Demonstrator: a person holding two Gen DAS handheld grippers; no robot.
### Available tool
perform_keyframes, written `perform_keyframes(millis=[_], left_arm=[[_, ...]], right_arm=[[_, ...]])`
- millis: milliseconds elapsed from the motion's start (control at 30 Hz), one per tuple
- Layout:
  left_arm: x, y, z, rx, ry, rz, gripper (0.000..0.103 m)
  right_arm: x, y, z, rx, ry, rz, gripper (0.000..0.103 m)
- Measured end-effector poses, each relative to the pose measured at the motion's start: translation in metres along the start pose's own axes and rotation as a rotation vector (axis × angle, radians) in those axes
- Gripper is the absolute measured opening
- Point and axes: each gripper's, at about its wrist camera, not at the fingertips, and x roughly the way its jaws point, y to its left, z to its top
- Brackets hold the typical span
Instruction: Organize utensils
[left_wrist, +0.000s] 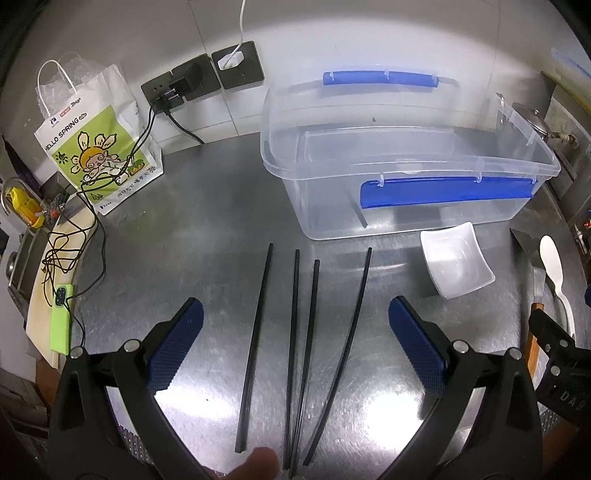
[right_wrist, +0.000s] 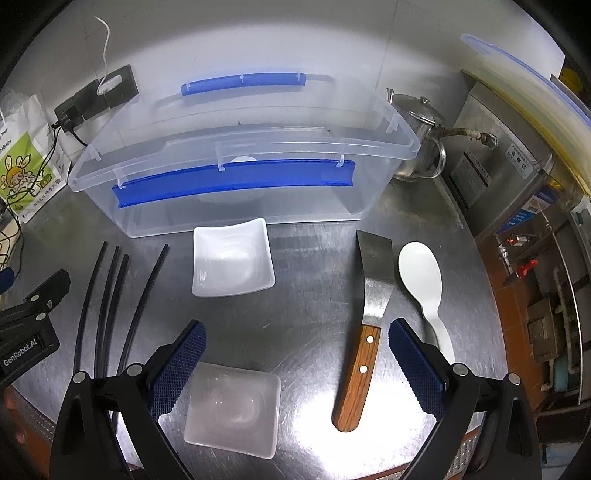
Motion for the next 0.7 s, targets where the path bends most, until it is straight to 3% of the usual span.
perform_keyframes(millis=[700], left_arm=[[0.0023, -0.0086, -0.0001, 0.022, 0.010, -0.012, 0.097]], right_arm=[[0.0049, -0.0042, -0.0020, -0.003, 0.027, -0.016, 0.098]])
